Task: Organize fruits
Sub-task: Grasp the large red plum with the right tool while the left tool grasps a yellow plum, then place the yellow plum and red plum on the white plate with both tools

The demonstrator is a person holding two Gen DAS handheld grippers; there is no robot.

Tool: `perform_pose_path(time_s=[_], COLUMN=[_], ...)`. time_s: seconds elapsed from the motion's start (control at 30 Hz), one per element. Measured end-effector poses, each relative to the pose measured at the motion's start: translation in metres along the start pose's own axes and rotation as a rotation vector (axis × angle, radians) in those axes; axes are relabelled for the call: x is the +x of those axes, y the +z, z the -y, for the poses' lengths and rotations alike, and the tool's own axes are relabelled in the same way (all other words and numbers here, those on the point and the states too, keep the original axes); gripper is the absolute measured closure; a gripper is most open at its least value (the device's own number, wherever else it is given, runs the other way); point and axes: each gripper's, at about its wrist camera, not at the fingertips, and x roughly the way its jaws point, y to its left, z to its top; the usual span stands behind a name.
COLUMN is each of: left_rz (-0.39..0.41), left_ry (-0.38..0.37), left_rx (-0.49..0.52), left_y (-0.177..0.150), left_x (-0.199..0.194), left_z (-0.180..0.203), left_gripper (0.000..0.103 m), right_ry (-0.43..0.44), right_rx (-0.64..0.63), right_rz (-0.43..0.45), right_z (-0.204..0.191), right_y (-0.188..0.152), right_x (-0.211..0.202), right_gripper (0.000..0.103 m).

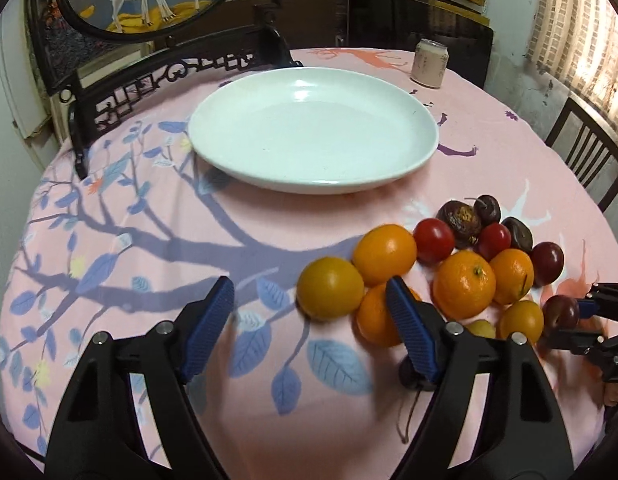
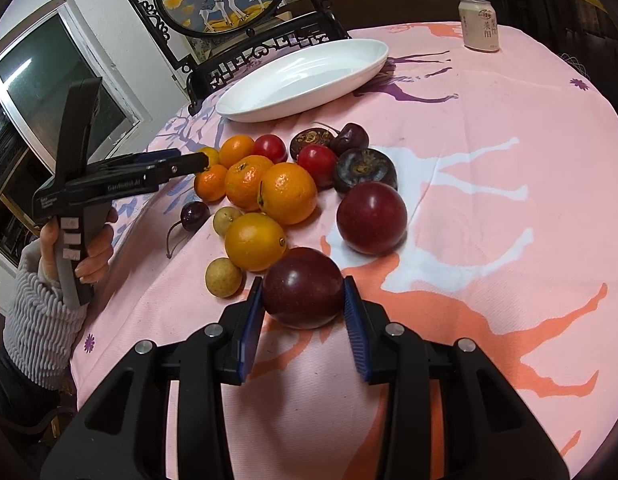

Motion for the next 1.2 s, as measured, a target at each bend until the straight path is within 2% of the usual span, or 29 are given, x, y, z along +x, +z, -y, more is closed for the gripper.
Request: perform_pose_path(time_s=[0.1,0.17,0.2,0.37,0.4,0.5,0.53,0.67,0.83,0.93,1.03,1.2], left_rz=[-0.009,-0.020,-0.031,-0.062,-0.081,-0.060,-0.058,-0.056,-0.021,0.029,0.061,0.075], left_ry=[-0.101,-0.181,-0.214,-0.291,-0.290,-0.185,-0.173,-0.193,-0.133,-0.078,-0.048,-0.012], left_rx=[-0.020,-0.053,-0.076,-0.129,-0.117,-0.034,-0.025,-0.066,-0.074,-0.077,-0.098,-0.121], left_y=[0.001,0.000,0.000,0.000,0.000,0.001,0.001,-0.002,-0.005,0.001,0.024,0.070], left_x=[0.006,0.008,0.008,0.015,0.020,0.022,0.022,0.022,0.005,-0.012,-0.023,-0.010], left_z=[-0.011,-0.021,-0.027,-0.035,-0.028,-0.005,-0.003,-0.012,-0.012,-0.013,-0.013,-0.002], left_gripper=[0.038,0.061,0.065,0.065,0.065,0.067,0.067,0.067,0.067,0.067,0.067,0.067], right_ry=[0.001,-0.001,-0.001,0.002,0.002,0.005,0.006,0.008,0.013,0.013,0.001,-0.070], right_rx=[0.002,0.006,0.010,0.016,0.017,0.020,0.022,0.024,0.026,0.022,-0.006,-0.093], right_rz=[0.002,0.005,0.006,0.006,0.006,0.007,0.007,0.011,0.034,0.069,0.086,0.140], right_z=[0.001,0.001,0.002,0.003,0.003,0.003,0.004,0.004,0.005,0.004,-0.002,-0.007], right_y=[0.000,-0.001,-0.001,-0.001,-0.001,0.000,0.000,0.000,0.001,0.007,0.034,0.110], right_x=[-0.001,-0.001,-0.001,-0.001,-0.001,-0.002,-0.002,-0.003,-0.007,-0.016,-0.027,-0.014], right_gripper=[0.064,0.064,0.064,0.064,0.064,0.064,0.064,0.064,0.064,0.064,0.064,0.064])
